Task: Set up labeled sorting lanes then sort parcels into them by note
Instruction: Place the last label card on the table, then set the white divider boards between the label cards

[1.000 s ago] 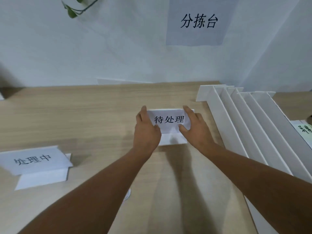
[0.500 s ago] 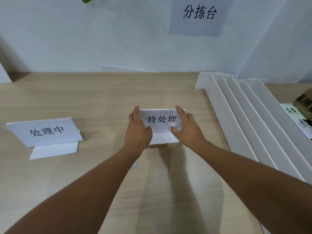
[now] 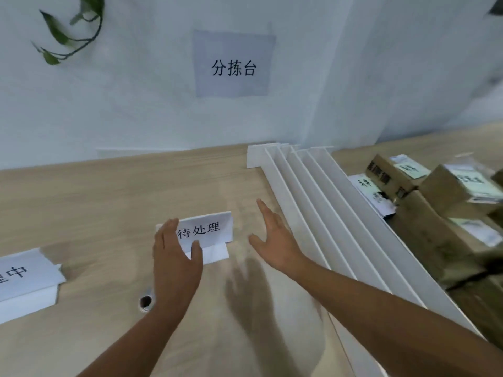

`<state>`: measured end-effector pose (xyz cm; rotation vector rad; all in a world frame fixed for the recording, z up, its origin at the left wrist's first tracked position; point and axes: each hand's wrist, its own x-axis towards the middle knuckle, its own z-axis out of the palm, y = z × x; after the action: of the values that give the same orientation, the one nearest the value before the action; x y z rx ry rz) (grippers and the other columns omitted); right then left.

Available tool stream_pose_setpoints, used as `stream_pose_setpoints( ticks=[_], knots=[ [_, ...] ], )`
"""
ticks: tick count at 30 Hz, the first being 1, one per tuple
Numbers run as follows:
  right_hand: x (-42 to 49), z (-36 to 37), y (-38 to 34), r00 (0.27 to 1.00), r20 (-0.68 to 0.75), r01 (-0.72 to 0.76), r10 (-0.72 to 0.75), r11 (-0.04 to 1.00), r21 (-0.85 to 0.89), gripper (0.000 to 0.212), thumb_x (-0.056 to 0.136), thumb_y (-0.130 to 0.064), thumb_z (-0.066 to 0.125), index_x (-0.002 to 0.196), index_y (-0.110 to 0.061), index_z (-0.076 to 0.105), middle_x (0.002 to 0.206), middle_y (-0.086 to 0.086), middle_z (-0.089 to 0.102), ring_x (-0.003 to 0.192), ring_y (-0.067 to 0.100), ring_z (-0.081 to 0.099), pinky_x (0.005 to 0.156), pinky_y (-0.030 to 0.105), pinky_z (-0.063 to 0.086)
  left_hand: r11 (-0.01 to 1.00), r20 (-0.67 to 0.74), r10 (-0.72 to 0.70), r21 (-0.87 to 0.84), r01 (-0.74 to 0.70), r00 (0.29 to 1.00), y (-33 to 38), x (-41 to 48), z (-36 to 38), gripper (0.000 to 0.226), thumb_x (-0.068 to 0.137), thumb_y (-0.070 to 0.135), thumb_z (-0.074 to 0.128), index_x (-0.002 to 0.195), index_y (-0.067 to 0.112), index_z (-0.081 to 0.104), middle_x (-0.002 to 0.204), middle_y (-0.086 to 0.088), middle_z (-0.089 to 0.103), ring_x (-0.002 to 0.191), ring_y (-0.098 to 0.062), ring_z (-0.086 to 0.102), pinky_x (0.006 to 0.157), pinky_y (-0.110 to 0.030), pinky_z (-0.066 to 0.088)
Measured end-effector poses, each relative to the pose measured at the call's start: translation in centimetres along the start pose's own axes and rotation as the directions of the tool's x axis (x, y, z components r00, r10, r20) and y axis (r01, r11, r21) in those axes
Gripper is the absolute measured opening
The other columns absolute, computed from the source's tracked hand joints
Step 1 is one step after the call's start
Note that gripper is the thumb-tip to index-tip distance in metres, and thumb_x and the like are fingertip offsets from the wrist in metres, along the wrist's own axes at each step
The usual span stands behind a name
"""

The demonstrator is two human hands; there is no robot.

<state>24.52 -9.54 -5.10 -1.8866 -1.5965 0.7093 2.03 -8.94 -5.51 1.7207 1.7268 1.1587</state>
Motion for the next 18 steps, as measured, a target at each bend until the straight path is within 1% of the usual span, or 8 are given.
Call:
stream_pose_setpoints(
  ticks=[2,5,7,9,11,13,15,18],
  knots=[
    [-2.8,-4.4,1.6,0.999,-0.039,-0.030,0.030,1.000,0.008,0.086,0.095,-0.039,0.061,0.157,-0.050,0.004,0.162,-0.005,0.027,0.144,0.015,0.037,0.107,0.029,0.038,0.999,0.087,0.005,-0.047,-0.001,0.996,4.1,-2.1,1.4,0.055,0.093,0.014,0.067,0.144,0.011,0.047,0.142,-0.006,0.051,0.132,-0.024,0.046,0.106,-0.032,0.036],
    [-6.9,-10.3,5.1,0.990,-0.077,-0.115,0.115,0.993,0.000,0.082,0.095,-0.035,0.064,0.159,-0.043,0.013,0.157,-0.002,0.033,0.142,0.016,0.040,0.110,0.032,0.038,0.999,0.261,0.008,-0.052,0.006,0.965,9.7,-5.4,4.5,0.051,0.094,0.019,0.067,0.141,0.010,0.049,0.139,-0.006,0.052,0.130,-0.026,0.049,0.108,-0.035,0.039],
    [-9.6,-13.0,7.3,0.978,-0.114,-0.177,0.173,0.984,-0.030,0.074,0.095,-0.030,0.065,0.157,-0.033,0.026,0.150,0.001,0.040,0.135,0.020,0.048,0.108,0.037,0.043,0.999,0.382,-0.020,-0.015,0.028,0.924,12.7,-7.7,6.7,0.054,0.096,0.027,0.065,0.144,0.010,0.047,0.143,-0.007,0.050,0.133,-0.025,0.048,0.109,-0.035,0.037],
    [-11.8,-14.2,9.2,0.973,-0.150,-0.190,0.176,0.978,-0.083,0.060,0.095,-0.027,0.064,0.150,-0.025,0.040,0.141,0.003,0.046,0.124,0.024,0.056,0.103,0.039,0.047,0.996,0.491,-0.089,0.049,0.074,0.866,15.0,-9.9,9.1,0.057,0.097,0.037,0.061,0.146,0.012,0.045,0.144,-0.008,0.051,0.130,-0.025,0.052,0.104,-0.032,0.040],
    [-13.1,-14.3,10.9,0.976,-0.127,-0.199,0.176,0.960,-0.198,0.050,0.095,-0.028,0.062,0.142,-0.018,0.047,0.134,0.005,0.049,0.117,0.029,0.059,0.095,0.040,0.049,0.984,0.573,-0.173,0.139,0.114,0.801,16.6,-12.0,11.6,0.060,0.095,0.046,0.059,0.143,0.013,0.045,0.140,-0.009,0.055,0.124,-0.027,0.057,0.098,-0.033,0.044],
    [-13.9,-13.6,12.4,0.973,-0.039,-0.228,0.228,0.918,-0.325,0.048,0.096,-0.035,0.059,0.139,-0.017,0.045,0.130,0.007,0.047,0.113,0.033,0.059,0.085,0.039,0.050,0.966,0.622,-0.243,0.226,0.127,0.744,17.5,-14.0,14.0,0.062,0.094,0.050,0.058,0.142,0.013,0.044,0.136,-0.010,0.058,0.121,-0.029,0.060,0.092,-0.035,0.048],
    [-14.2,-12.8,13.2,0.956,0.057,-0.240,0.287,0.879,-0.413,0.050,0.098,-0.040,0.055,0.141,-0.016,0.042,0.127,0.010,0.051,0.113,0.035,0.060,0.086,0.039,0.049,0.944,0.631,-0.286,0.316,0.098,0.721,17.7,-15.6,15.8,0.060,0.095,0.050,0.058,0.140,0.012,0.045,0.130,-0.010,0.063,0.113,-0.029,0.064,0.079,-0.033,0.046],
    [-14.2,-11.6,13.4,0.945,0.095,-0.214,0.312,0.814,-0.540,0.036,0.097,-0.019,0.052,0.132,-0.011,0.051,0.118,0.014,0.065,0.111,0.036,0.064,0.087,0.041,0.052,0.910,0.607,-0.325,0.409,0.066,0.725,17.6,-16.8,17.4,0.042,0.096,0.039,0.054,0.127,0.010,0.052,0.115,-0.011,0.067,0.095,-0.028,0.063,0.070,-0.033,0.040]
  ],
)
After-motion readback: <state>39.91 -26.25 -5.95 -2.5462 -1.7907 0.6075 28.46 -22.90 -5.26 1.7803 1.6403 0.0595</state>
